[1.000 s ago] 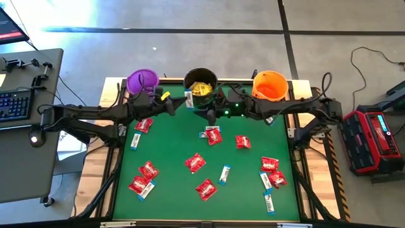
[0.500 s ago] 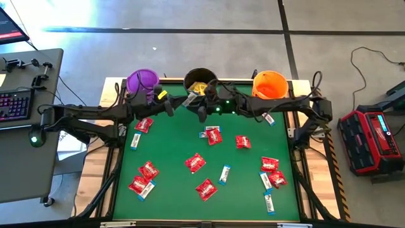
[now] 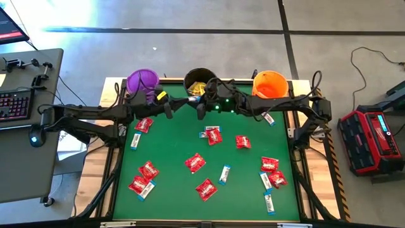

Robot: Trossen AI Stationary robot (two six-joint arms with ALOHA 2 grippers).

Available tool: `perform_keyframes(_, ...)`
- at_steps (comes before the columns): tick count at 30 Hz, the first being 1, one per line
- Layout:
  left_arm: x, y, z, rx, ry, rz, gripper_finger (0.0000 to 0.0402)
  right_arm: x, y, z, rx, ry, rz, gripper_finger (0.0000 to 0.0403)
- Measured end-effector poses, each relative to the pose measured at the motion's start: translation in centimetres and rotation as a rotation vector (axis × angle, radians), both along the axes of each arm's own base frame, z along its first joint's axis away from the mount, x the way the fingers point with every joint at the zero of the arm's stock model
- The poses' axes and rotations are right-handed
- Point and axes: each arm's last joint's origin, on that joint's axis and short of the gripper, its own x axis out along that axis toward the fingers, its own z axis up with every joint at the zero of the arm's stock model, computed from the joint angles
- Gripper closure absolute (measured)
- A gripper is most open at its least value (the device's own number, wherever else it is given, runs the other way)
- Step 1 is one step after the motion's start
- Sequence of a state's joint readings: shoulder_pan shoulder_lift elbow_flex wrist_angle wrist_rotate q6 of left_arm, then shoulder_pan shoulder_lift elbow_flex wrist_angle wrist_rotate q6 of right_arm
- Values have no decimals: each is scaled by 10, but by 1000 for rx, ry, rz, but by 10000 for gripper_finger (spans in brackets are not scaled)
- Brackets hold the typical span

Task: Sort candy by brand, put in halloween buckets
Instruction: Put the blue chocolate bar into the orange bucket

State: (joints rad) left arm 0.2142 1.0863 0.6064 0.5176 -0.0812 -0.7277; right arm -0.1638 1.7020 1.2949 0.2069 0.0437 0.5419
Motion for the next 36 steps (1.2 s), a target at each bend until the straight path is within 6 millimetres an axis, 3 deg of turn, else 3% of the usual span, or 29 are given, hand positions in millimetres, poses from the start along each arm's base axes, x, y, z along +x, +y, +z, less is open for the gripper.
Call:
perform_keyframes(5, 3, 0, -3, -1, 8, -25, 401, 0, 0, 1, -27, -8, 23, 249)
perform_keyframes(10, 5, 0, -4, 6, 18, -48, 401, 1, 1, 3, -21, -25, 27, 243)
perform_keyframes(15, 5, 0, -5, 32, 29, -66, 401, 1, 2, 2, -26, -18, 23, 281)
perform_keyframes(21, 6, 0, -13, 53, 117, -64, 401, -1, 3, -4, -48, 54, 45, 391)
perform_keyframes(28, 5, -1, -19, 73, 180, -78, 401, -10, 3, -5, -137, 172, 87, 399)
perform_keyframes(36, 5, -1, -22, 60, 196, -78, 401, -58, -6, -3, -218, 560, 79, 401)
